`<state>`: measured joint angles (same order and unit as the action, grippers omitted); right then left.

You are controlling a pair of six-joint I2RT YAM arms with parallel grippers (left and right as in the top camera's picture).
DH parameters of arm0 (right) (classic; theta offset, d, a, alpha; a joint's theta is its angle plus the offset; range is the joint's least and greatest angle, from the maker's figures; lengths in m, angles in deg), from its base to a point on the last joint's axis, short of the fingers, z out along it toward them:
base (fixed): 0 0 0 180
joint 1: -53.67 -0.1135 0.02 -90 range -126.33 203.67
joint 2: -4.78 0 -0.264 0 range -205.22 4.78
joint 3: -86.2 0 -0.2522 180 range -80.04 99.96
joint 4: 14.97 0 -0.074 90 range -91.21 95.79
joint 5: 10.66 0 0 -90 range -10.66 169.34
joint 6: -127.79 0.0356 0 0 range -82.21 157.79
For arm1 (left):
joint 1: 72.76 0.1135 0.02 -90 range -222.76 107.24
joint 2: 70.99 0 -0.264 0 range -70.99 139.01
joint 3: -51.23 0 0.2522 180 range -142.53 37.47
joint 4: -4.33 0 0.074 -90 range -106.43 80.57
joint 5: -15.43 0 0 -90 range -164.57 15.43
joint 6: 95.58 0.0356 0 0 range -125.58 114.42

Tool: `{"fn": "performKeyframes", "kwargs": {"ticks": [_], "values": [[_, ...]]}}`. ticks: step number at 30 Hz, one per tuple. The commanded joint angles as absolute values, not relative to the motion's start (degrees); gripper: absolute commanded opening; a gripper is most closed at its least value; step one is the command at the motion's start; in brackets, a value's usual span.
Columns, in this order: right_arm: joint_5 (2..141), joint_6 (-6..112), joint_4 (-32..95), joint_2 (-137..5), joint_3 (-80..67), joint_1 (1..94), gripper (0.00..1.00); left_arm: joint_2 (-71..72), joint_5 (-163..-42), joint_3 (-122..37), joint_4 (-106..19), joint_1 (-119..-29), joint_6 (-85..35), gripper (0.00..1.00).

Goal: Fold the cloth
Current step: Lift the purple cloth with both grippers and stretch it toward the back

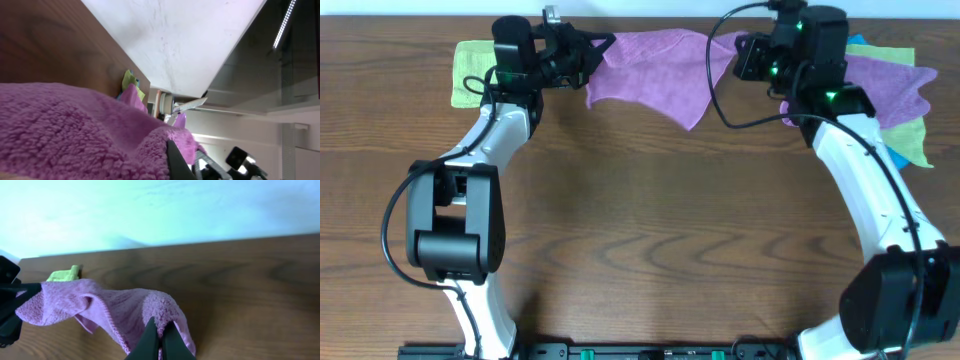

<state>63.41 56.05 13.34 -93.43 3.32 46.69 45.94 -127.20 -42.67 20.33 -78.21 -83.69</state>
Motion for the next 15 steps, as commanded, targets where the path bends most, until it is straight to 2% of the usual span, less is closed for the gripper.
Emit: {"fn": "performKeyframes", "kwargs": {"ticks": [1,15], "values": [[65.86,53.08,14.67,-93.54,6.07,46.97,0.02,46.66,-129.16,-44.73,20.37,-77.86,-82.68,0.06],[69.08,49.02,17.12,-93.58,6.35,47.72,0.01,46.77,-130.54,-44.73,16.86,-77.16,-76.74,0.06]]}}
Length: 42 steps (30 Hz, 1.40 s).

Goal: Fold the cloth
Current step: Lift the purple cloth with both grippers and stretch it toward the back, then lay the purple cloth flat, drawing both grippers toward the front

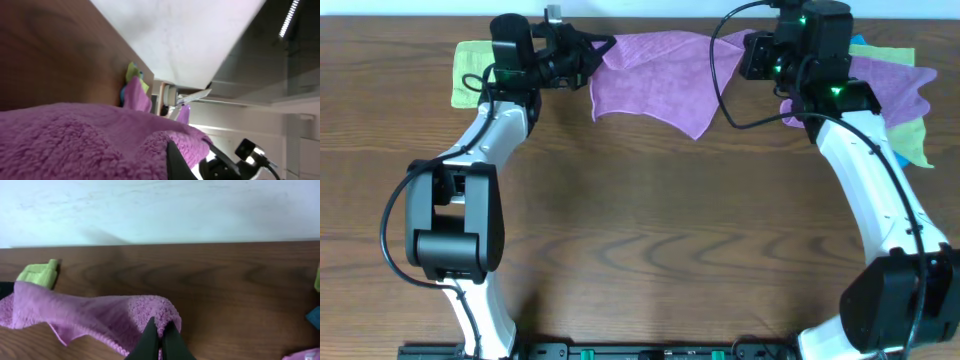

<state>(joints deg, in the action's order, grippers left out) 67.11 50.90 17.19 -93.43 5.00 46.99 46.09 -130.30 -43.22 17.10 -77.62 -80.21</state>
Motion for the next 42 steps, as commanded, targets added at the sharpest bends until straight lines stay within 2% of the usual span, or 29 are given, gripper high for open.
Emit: {"fn": "performKeyframes", "kwargs": {"ticks": [1,8,28,36,42], "values": [[69.10,48.75,17.01,-93.61,6.35,47.76,0.02,46.77,-130.54,-44.73,16.86,-77.16,-76.43,0.06],[69.21,48.86,19.31,-93.61,6.35,47.63,0.02,46.77,-133.32,-44.88,16.92,-77.05,-75.91,0.06],[66.41,44.71,40.42,-88.03,6.35,43.32,0.02,46.75,-165.29,-44.38,14.30,-77.16,-63.51,0.06],[65.78,42.22,49.01,-87.05,6.31,43.28,0.02,45.81,-165.27,-35.85,14.19,-77.19,-61.66,0.06],[64.77,41.96,50.28,-86.92,6.09,42.91,0.02,42.64,-163.43,-24.90,14.43,-77.25,-59.32,0.06]]}}
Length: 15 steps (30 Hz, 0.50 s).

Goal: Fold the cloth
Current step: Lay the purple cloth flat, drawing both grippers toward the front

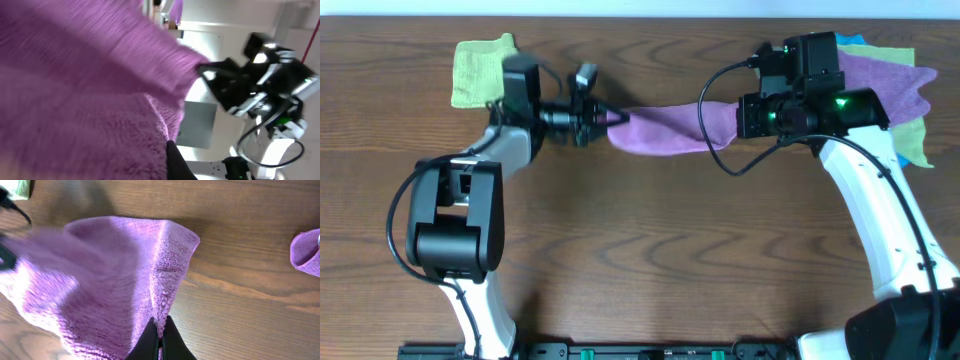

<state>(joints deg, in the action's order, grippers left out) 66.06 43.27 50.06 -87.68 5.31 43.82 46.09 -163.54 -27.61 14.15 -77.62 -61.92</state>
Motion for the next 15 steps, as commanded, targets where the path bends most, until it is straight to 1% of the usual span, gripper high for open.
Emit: {"fn": "performKeyframes", "kwargs": {"ticks": [1,11,13,15], "values": [[64.73,41.93,50.47,-86.92,6.09,42.78,0.02,42.07,-162.63,-24.11,14.43,-77.23,-59.32,0.06],[64.94,41.80,50.76,-86.92,5.98,41.64,0.01,36.41,-156.59,-23.66,13.95,-78.10,-57.33,0.06],[64.94,41.80,50.82,-86.92,5.98,41.64,0.02,35.66,-154.60,-23.66,10.19,-78.76,-54.36,0.06],[64.94,41.80,50.91,-86.92,5.98,41.64,0.02,34.13,-149.45,-23.81,-1.74,-79.66,-45.61,0.05]]}}
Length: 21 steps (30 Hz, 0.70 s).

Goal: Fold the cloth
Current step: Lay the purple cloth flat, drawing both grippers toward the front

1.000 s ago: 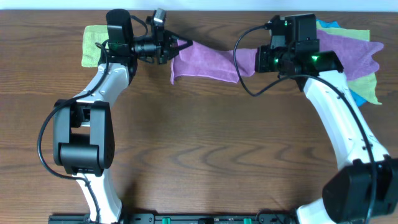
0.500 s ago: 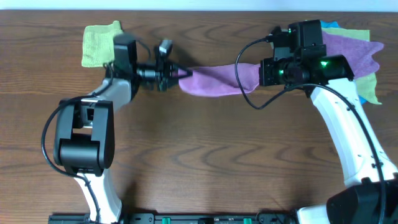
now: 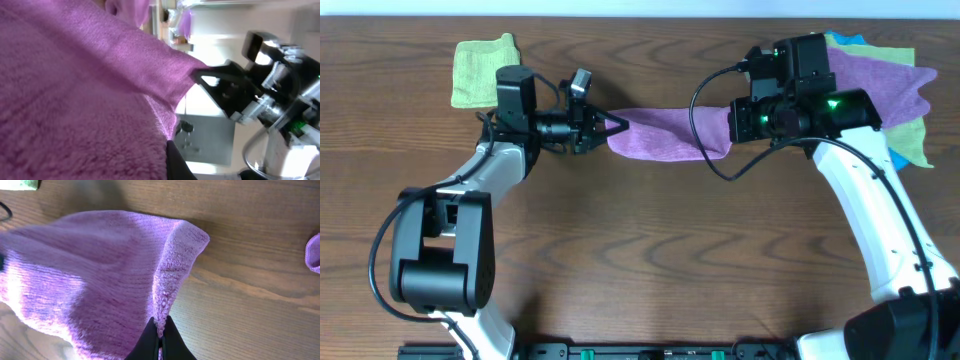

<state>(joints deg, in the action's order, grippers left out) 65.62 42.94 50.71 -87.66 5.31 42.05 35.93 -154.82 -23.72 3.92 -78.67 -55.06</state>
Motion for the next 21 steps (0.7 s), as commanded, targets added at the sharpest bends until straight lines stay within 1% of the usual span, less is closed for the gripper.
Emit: {"fn": "performKeyframes", "kwargs": {"ticks": [1,3,5,7,15,21], "values": [[64.94,41.80,50.89,-86.92,5.98,41.64,0.02,33.33,-146.30,-24.11,-8.06,-79.98,-41.44,0.06],[64.97,41.76,50.91,-86.92,5.98,41.64,0.02,30.99,-134.19,-25.97,-26.38,-80.84,-31.12,0.06],[64.94,41.78,50.87,-86.92,5.98,41.64,0.02,28.93,-120.53,-29.14,-41.79,-82.04,-22.86,0.06],[64.92,41.80,50.82,-86.92,5.98,41.57,0.02,27.69,-111.81,-31.96,-49.72,-83.57,-20.24,0.06],[63.90,41.78,56.27,-86.87,5.20,41.14,0.01,26.77,-106.04,-33.10,-55.29,-86.89,-19.95,0.06],[63.20,41.80,56.20,-85.63,0.32,39.96,0.02,26.77,-102.08,-32.92,-61.00,-87.04,-18.62,0.06]]}}
